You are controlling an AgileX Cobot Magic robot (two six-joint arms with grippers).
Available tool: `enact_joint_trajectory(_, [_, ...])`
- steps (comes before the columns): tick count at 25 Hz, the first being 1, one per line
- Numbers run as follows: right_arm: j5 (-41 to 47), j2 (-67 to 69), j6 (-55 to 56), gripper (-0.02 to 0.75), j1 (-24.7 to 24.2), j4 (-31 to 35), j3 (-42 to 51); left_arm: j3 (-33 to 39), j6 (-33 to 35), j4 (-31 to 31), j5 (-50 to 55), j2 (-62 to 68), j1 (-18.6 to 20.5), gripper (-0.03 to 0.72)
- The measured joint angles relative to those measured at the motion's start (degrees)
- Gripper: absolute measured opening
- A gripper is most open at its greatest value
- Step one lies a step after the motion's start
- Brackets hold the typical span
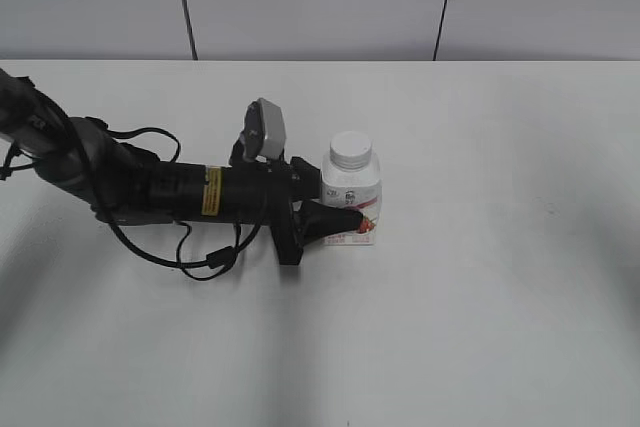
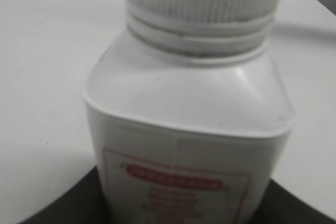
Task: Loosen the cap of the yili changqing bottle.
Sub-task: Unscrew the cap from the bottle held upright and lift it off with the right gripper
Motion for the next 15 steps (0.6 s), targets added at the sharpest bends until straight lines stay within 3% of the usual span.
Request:
enact_joint_trajectory(8, [0.2, 22.4, 13.4, 0.526, 15.1, -6.7, -13.7, 0.0, 0.0, -0.6, 0.7, 0.0, -0.1, 0.361])
enact_joint_trajectory(15, [1.5, 37.8, 18.5, 0.526, 22.6, -7.0, -27.7, 0.0, 0.0, -0.8, 0.8, 0.0, -0.2, 0.361])
